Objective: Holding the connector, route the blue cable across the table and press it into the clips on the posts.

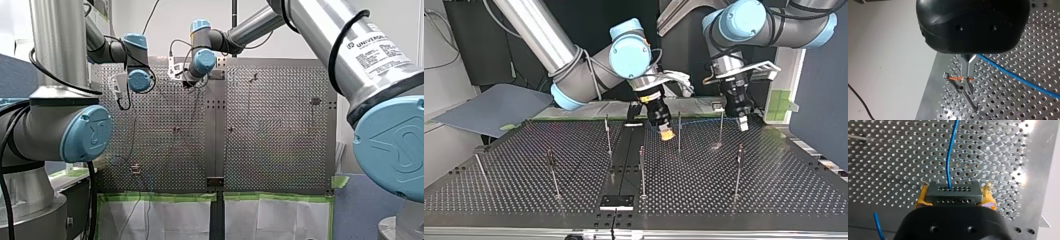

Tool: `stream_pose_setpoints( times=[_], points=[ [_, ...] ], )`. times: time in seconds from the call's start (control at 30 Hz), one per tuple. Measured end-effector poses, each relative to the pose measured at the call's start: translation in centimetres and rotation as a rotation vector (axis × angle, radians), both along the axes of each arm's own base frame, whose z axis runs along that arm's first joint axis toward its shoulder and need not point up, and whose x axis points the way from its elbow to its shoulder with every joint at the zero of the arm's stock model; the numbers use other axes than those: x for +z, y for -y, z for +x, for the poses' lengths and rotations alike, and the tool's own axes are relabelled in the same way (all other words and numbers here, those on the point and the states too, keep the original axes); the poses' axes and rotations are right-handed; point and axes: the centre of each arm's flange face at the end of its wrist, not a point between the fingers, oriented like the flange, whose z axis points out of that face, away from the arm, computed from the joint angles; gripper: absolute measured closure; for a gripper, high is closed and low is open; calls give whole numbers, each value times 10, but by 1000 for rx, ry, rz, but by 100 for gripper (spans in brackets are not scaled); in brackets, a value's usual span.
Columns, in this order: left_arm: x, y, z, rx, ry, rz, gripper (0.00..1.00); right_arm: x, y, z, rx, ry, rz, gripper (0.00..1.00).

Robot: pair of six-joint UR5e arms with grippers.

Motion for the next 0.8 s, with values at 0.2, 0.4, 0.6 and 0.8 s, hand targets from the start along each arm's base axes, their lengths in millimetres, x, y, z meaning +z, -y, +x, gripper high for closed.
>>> stream_pose_setpoints(
  times=[0.2, 0.4, 0.6, 0.8],
  points=[
    [0, -6, 6, 0, 4, 4, 100, 12, 2, 8, 13, 18, -10, 100],
    [5, -11, 11, 3, 13, 4, 100, 22, 4, 17, 21, 30, -19, 100],
    [8, -20, 17, 13, 14, 5, 100, 35, 5, 23, 25, 44, -29, 100],
    [6, -27, 26, 15, 12, 2, 100, 54, 8, 28, 26, 76, -53, 100]
  ],
)
